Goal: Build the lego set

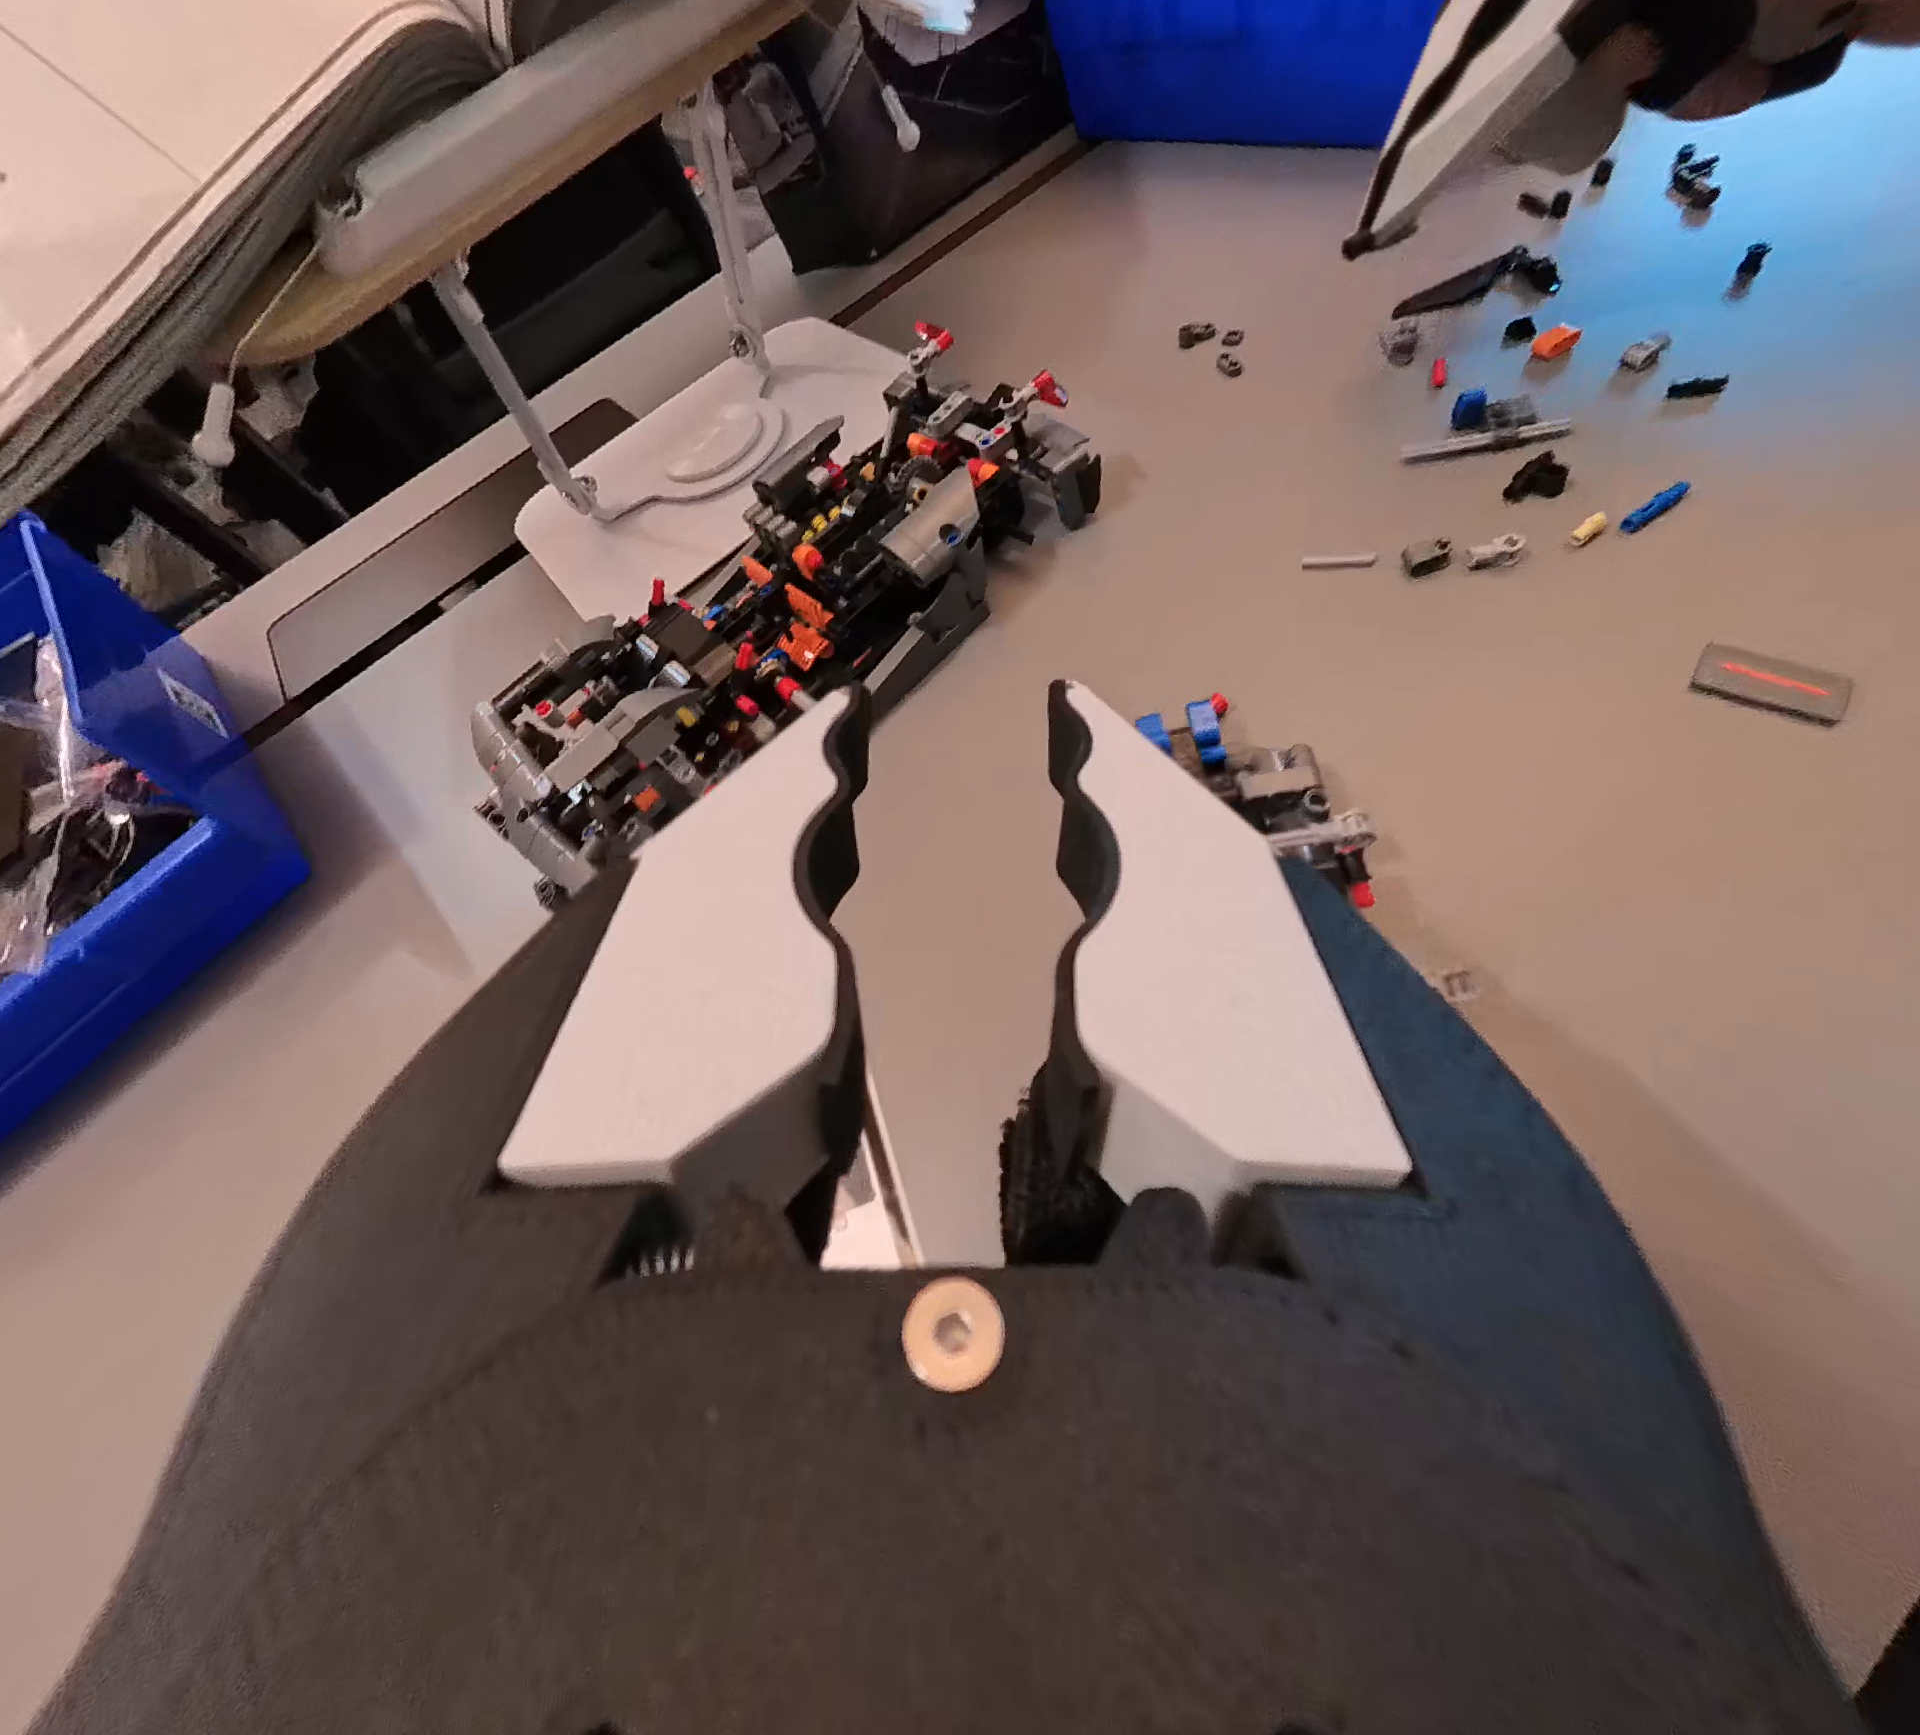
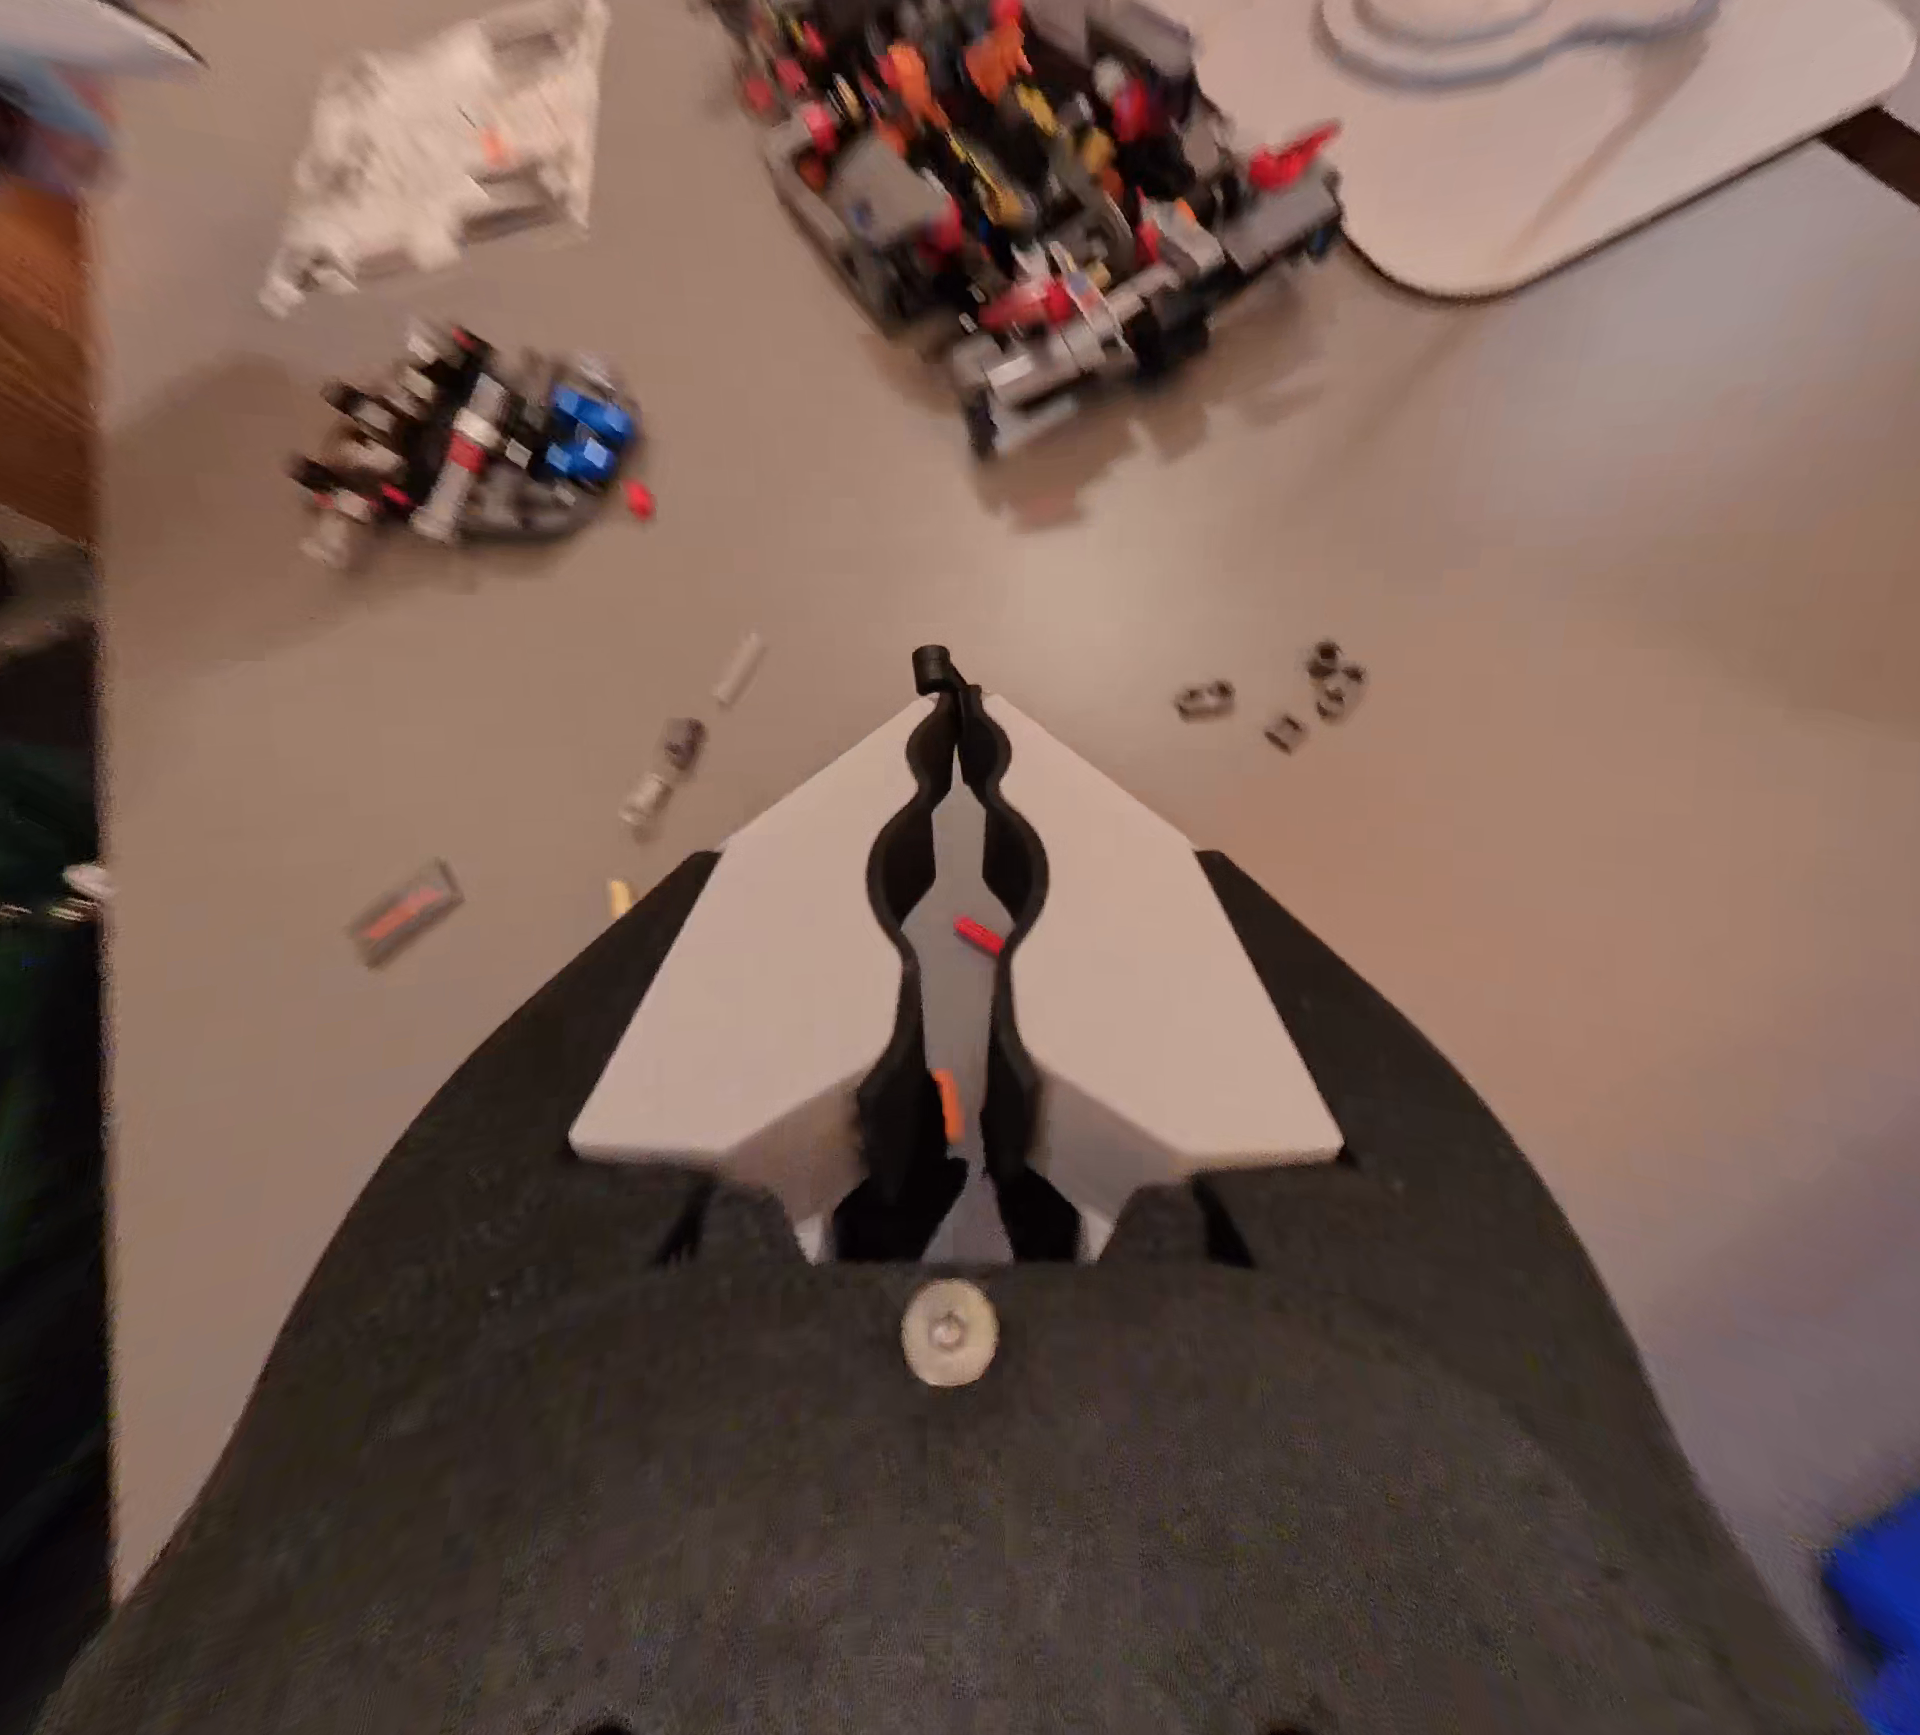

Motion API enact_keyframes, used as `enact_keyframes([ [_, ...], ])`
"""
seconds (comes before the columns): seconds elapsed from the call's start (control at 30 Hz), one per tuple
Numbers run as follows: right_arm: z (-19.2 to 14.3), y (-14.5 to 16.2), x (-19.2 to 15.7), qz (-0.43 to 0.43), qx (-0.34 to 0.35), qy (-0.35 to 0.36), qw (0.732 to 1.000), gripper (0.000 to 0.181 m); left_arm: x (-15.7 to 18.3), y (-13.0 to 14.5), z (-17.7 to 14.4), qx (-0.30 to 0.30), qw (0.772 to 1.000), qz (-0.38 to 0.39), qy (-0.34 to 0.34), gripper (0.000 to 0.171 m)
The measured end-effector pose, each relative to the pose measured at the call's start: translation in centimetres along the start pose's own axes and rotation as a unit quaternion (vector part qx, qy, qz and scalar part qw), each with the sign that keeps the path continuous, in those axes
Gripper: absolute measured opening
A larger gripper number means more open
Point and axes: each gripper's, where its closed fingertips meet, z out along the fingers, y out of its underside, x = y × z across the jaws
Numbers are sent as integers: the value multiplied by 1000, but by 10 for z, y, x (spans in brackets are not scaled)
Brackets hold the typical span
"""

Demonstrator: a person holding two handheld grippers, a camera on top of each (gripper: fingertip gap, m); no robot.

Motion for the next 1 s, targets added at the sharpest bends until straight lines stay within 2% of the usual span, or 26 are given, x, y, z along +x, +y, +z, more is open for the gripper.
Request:
enact_keyframes([
  [0.2,-22,-43,-43,46,118,-96,987,0,23,-26,11,27,999,18,31,32],
  [0.37,-25,-67,-91,41,163,-167,971,0,58,-54,22,52,995,43,73,33],
  [0.6,-21,-104,-161,47,230,-297,925,0,98,-82,36,86,988,53,119,34],
  [0.83,-15,-117,-178,77,255,-373,889,0,109,-104,44,132,978,-5,163,29],
  [1.0,-13,-121,-179,88,267,-401,872,0,106,-114,43,165,962,-70,208,9],
])
